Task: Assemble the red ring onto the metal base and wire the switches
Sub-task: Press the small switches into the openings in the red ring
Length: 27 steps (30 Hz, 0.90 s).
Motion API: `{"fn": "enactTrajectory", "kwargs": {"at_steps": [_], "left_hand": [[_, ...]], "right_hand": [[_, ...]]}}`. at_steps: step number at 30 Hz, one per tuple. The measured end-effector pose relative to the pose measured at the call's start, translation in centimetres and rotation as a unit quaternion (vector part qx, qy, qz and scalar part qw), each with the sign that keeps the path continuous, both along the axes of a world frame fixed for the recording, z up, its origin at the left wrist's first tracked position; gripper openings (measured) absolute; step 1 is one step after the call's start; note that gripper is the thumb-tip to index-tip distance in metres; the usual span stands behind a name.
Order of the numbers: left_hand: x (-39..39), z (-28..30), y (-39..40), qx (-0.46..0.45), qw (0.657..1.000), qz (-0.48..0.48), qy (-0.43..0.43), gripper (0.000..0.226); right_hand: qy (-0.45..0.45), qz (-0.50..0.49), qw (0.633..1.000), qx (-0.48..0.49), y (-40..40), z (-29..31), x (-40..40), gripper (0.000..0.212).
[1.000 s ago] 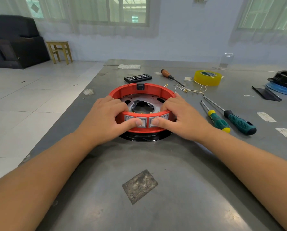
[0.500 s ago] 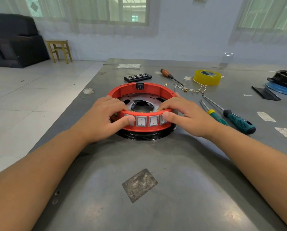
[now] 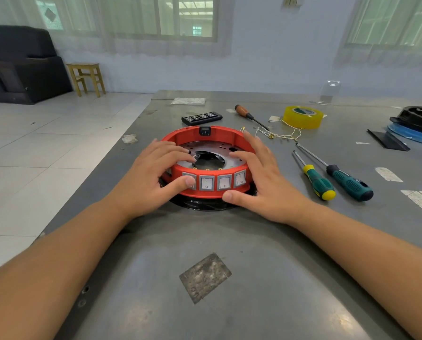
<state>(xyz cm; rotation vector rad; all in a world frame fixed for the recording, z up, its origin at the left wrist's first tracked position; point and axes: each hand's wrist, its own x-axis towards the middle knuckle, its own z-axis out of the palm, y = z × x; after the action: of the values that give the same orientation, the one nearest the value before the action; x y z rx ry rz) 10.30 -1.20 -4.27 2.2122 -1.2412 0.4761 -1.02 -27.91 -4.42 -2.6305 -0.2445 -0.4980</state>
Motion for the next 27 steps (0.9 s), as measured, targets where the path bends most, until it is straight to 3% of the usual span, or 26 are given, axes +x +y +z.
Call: {"fn": "enactTrajectory", "kwargs": {"at_steps": [4, 9, 12, 14, 16, 19, 21, 23, 27], "left_hand": [[0.7, -0.1, 0.7, 0.002, 0.998, 0.028, 0.05, 0.061], [-0.5, 0.3, -0.8, 0.018, 0.995, 0.071, -0.069, 0.064], [-1.7, 0.5, -1.9, -0.019, 0.994, -0.003, -0.103, 0.063], [-1.7, 0.3, -2.1, -0.073, 0.994, -0.029, -0.08, 0.051], [-1.2, 0.1, -1.9, -0.13, 0.991, 0.017, -0.026, 0.047], [-0.3, -0.3, -1.1, -0.112, 0.987, 0.076, 0.08, 0.06], [0.0, -0.5, -0.8, -0.095, 0.988, 0.074, 0.097, 0.065], [0.1, -0.6, -0.8, -0.073, 0.992, 0.083, 0.064, 0.068], [-0.6, 0.0, -0.8, -0.021, 0.987, 0.155, -0.036, 0.073]], "right_hand": [[-0.059, -0.019, 0.998, -0.033, 1.0, -0.2, -0.7, 0.092], [-0.073, 0.027, 0.991, -0.109, 0.3, 0.3, -0.5, 0.063], [-0.059, 0.073, 0.992, -0.088, -1.5, 0.3, -0.6, 0.058], [-0.019, 0.07, 0.996, -0.047, -2.4, 0.7, -0.9, 0.063], [0.001, 0.044, 0.998, -0.043, -2.4, 1.0, -1.2, 0.069], [-0.051, -0.031, 0.993, -0.106, -0.1, 0.6, -1.7, 0.074], [-0.106, -0.061, 0.973, -0.194, 1.8, -0.1, -1.6, 0.077], [-0.152, -0.05, 0.954, -0.254, 2.8, -0.5, -1.1, 0.071], [-0.172, 0.01, 0.955, -0.242, 0.9, 0.1, -0.7, 0.055]]}}
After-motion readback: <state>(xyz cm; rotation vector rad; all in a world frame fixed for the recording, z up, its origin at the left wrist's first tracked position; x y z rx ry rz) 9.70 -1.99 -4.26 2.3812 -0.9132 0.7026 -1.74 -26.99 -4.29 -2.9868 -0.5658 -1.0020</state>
